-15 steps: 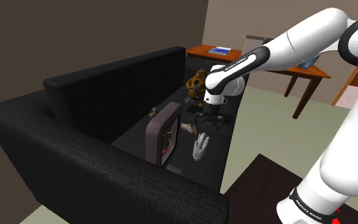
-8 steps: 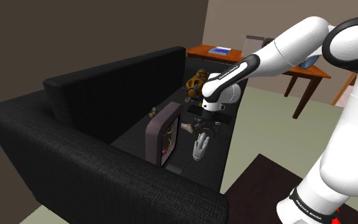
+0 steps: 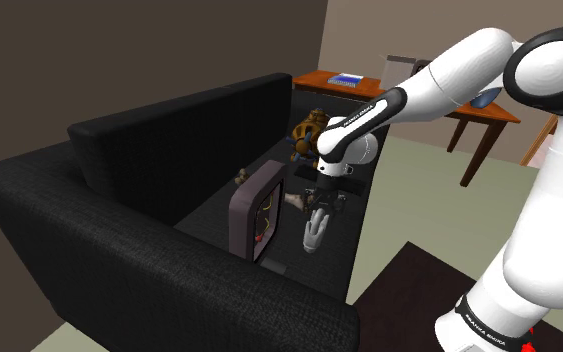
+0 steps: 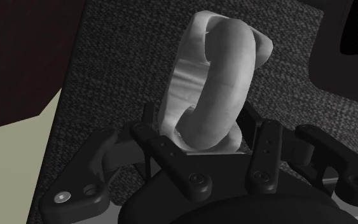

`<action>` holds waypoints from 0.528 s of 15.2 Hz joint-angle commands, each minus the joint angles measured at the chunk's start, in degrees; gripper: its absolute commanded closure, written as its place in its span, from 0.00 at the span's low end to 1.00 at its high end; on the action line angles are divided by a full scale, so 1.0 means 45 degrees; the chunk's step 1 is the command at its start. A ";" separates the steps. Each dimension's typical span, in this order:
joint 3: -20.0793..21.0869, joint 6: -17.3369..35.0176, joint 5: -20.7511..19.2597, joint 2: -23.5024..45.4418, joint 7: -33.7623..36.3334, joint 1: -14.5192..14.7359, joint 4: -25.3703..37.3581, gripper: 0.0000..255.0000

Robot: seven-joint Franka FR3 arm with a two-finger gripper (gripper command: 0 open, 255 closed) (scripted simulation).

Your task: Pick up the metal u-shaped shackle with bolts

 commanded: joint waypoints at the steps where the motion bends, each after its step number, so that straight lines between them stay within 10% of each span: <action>1: 0.0005 0.0000 0.0000 0.0008 0.0000 0.0004 -0.0011 1.00; 8: -0.0035 -0.0607 -0.0154 -0.0522 0.0208 -0.0003 0.0086 1.00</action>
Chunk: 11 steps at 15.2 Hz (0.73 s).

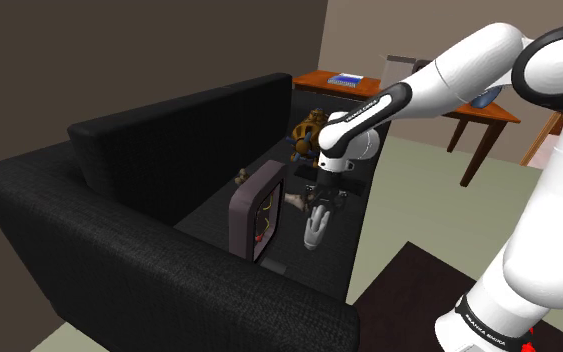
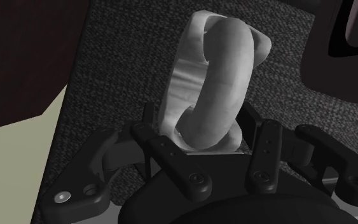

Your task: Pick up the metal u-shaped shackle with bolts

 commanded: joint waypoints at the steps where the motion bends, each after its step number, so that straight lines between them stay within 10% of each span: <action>1: -0.0017 -0.0300 -0.0071 -0.0264 0.0100 -0.0005 0.0047 1.00; 11: -0.0082 -0.1883 -0.0391 -0.1449 0.0590 -0.0042 0.0493 1.00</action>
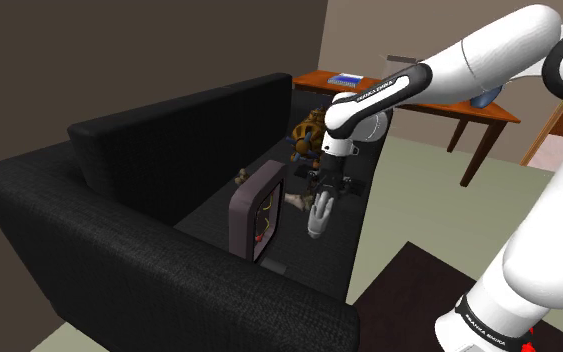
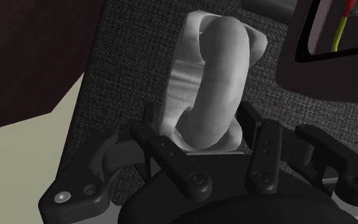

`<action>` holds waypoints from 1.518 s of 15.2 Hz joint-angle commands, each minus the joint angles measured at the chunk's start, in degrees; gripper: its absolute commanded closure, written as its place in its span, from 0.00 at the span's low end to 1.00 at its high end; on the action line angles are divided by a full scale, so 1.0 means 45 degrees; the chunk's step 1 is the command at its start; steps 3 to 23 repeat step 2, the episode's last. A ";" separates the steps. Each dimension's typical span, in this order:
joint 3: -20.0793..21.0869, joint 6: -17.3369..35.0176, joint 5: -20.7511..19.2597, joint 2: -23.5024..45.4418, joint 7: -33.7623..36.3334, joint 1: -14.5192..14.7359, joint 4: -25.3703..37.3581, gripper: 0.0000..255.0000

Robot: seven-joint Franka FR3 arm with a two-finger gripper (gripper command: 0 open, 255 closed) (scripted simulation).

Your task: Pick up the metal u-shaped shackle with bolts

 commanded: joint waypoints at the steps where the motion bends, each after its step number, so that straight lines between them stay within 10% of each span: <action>1: 0.0002 -0.0229 -0.0039 -0.0118 0.0087 0.0004 0.0125 1.00; 23: 0.0002 -0.0229 -0.0039 -0.0119 0.0087 0.0004 0.0124 1.00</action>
